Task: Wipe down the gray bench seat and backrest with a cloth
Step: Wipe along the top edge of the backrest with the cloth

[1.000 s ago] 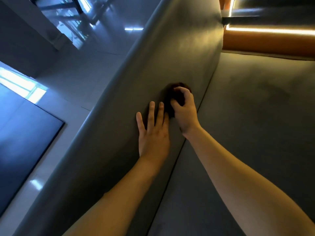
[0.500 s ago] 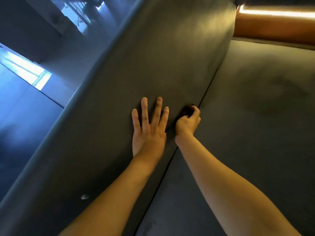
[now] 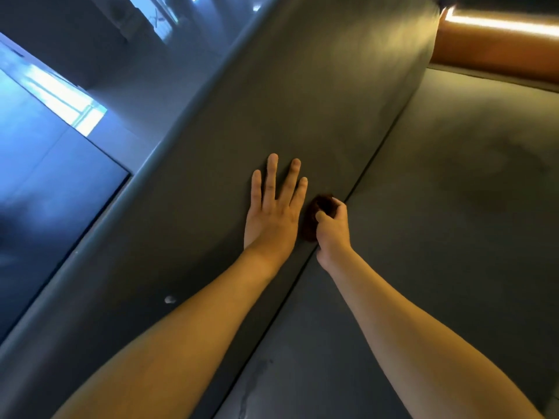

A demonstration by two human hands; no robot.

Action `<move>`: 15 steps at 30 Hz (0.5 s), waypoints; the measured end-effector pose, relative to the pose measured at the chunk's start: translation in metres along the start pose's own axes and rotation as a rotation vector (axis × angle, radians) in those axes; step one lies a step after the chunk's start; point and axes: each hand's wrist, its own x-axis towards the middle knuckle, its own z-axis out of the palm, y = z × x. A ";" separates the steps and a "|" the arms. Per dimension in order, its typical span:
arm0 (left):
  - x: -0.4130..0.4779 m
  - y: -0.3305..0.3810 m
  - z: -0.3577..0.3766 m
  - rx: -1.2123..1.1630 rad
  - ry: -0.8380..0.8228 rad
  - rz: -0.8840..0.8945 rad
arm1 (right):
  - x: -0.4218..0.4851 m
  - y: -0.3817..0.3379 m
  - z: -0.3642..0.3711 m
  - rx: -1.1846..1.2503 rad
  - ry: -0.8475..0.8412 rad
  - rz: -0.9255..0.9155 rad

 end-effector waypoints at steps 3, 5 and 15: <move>-0.012 -0.011 -0.007 -0.056 -0.025 0.044 | -0.037 -0.013 0.016 -0.030 -0.156 -0.084; -0.022 -0.021 -0.016 -0.131 -0.013 0.047 | -0.057 -0.014 0.026 -0.047 -0.218 -0.125; -0.081 -0.089 -0.022 -0.032 0.176 -0.080 | -0.068 0.016 0.034 -0.162 0.103 -0.027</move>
